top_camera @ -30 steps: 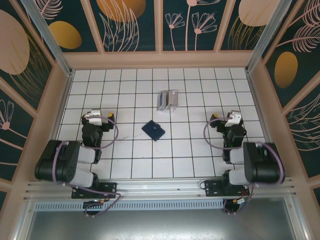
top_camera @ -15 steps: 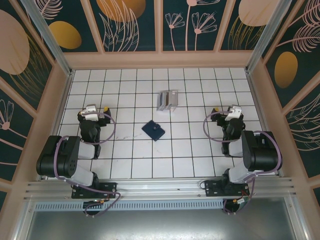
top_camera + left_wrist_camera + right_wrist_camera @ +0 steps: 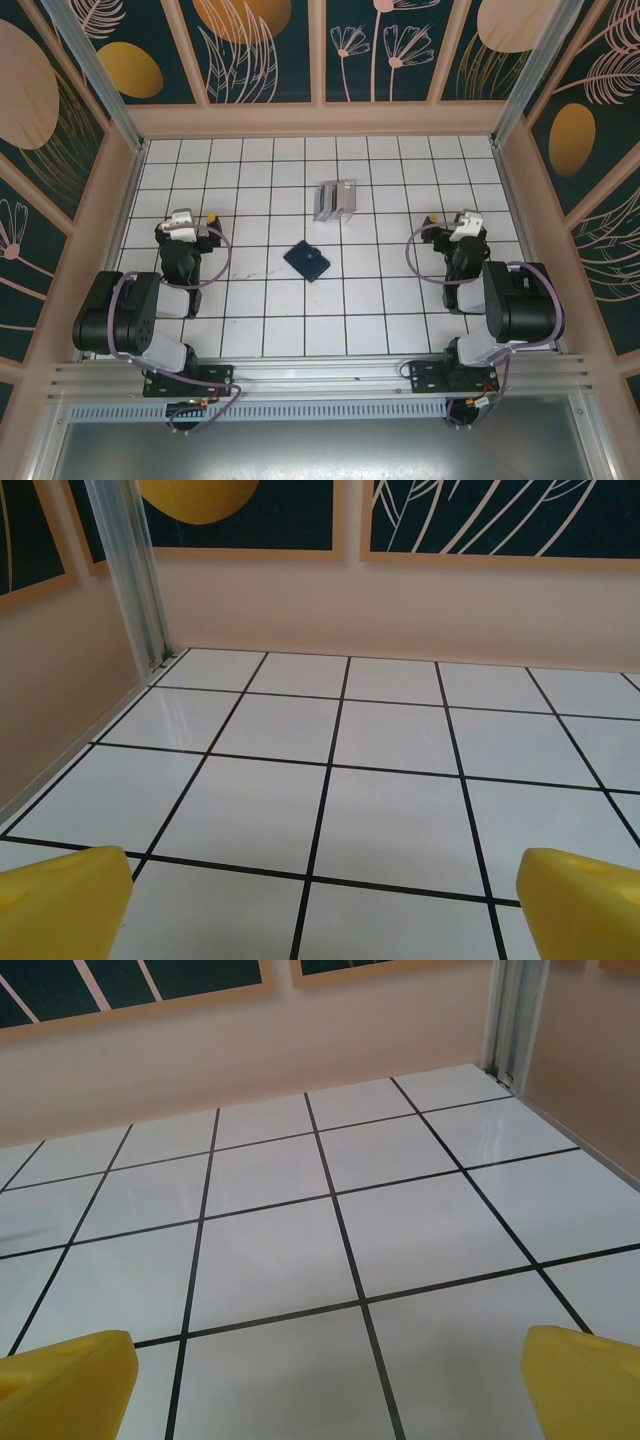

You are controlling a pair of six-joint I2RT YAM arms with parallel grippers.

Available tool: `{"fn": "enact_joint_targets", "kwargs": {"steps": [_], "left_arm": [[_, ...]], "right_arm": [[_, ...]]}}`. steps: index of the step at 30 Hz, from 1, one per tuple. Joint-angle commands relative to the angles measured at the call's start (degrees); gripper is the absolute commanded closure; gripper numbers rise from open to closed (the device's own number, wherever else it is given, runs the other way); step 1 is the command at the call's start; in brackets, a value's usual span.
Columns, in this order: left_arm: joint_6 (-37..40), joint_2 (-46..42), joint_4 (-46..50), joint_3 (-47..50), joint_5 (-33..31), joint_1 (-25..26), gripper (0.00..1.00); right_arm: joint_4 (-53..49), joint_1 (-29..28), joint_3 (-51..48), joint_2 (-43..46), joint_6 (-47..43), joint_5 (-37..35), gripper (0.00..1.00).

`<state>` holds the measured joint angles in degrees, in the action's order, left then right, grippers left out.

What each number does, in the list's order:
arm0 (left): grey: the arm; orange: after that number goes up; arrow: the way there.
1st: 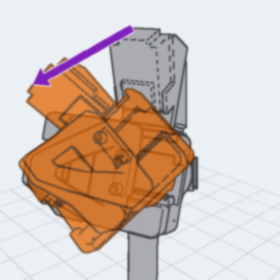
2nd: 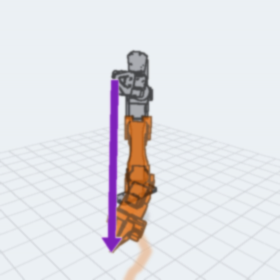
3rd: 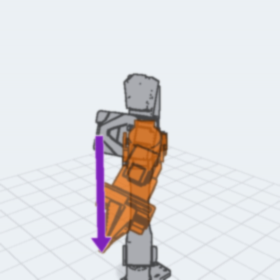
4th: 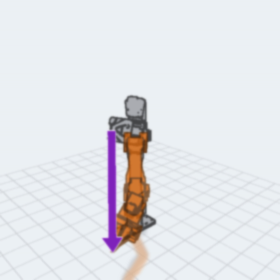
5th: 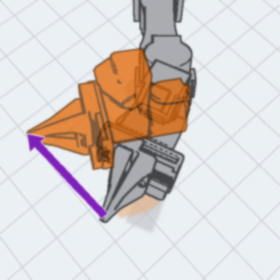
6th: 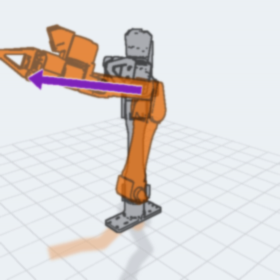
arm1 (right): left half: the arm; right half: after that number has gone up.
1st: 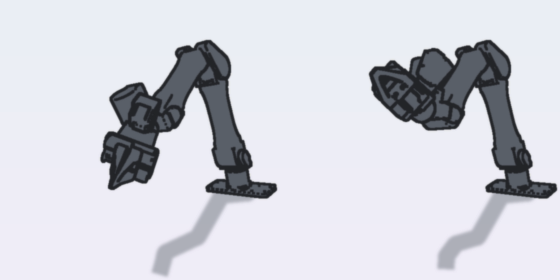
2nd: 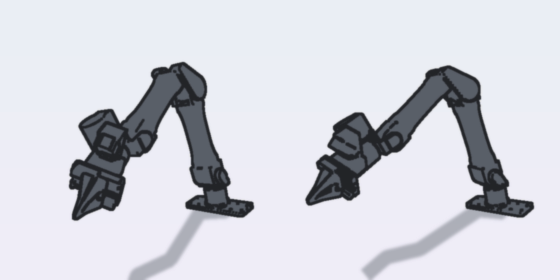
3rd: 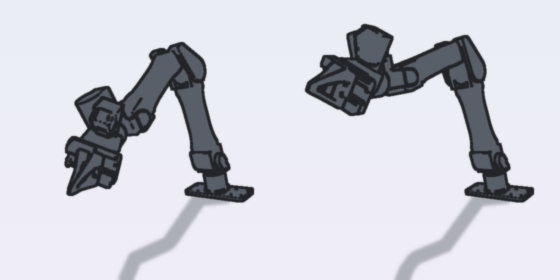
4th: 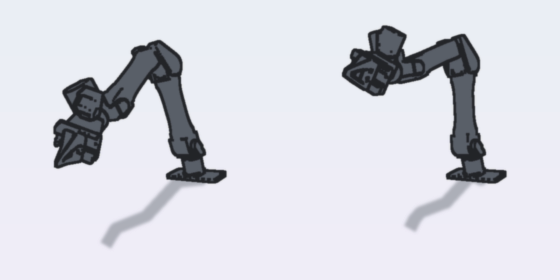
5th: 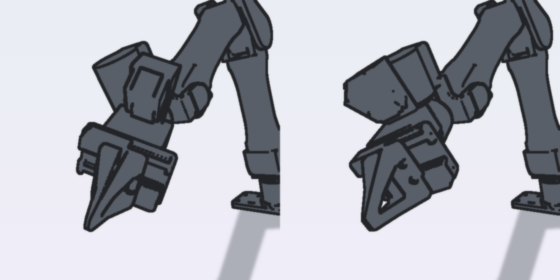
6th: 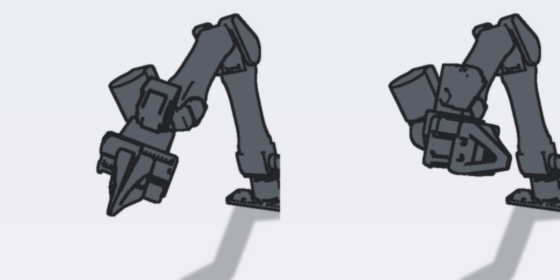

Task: Put the credit cards into the card holder
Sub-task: Reset both arms

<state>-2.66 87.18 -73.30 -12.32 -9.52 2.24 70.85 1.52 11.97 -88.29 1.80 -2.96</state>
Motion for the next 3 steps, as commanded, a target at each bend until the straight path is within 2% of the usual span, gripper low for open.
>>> {"fn": "enact_joint_targets", "kwargs": {"steps": [1, 3], "left_arm": [[-0.88, -0.12, -0.88, -0.60, -0.24, -0.41, 0.01], [-0.86, -0.04, -0.89, -0.60, -0.24, -0.39, 0.01]], "right_arm": [[1.04, 0.30, 1.05, 0.16, 0.01, 1.10, 0.01], [1.34, 0.07, 0.96, 0.19, -0.13, 0.65, 0.01]]}}
